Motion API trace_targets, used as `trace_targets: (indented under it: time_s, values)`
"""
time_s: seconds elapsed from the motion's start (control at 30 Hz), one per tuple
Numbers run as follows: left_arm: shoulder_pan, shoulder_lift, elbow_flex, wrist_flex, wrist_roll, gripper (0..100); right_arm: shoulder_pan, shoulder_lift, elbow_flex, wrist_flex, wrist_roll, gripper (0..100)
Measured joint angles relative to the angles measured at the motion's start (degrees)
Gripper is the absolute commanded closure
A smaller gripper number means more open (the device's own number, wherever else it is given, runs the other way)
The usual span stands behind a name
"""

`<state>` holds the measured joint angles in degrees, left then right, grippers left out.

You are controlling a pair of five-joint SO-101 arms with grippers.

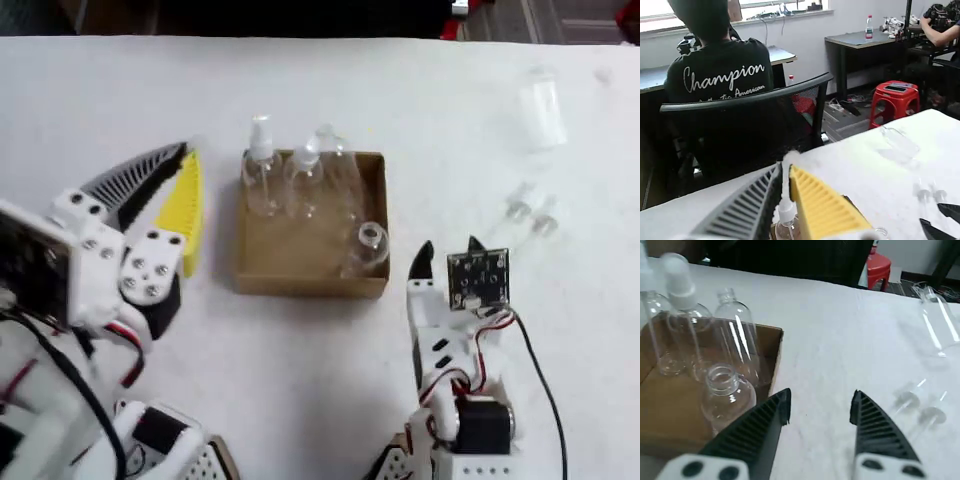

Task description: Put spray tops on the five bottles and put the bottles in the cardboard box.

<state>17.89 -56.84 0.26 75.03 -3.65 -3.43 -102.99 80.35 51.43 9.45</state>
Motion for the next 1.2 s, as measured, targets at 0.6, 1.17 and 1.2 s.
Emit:
trace_targets:
  time_s: [0.6,1.17,1.2]
  values:
    - [-3.6,-32.5,47.8,-20.0,0.0,98,0.4,-0.2,-2.3,2.6,-1.2,82.1]
    - [-3.5,-32.7,48.0,-20.0,0.0,98,0.7,-0.7,-2.3,2.7,-1.2,82.2]
    - [-3.5,-32.7,48.0,-20.0,0.0,98,0.7,-0.7,-2.3,2.7,-1.2,82.2]
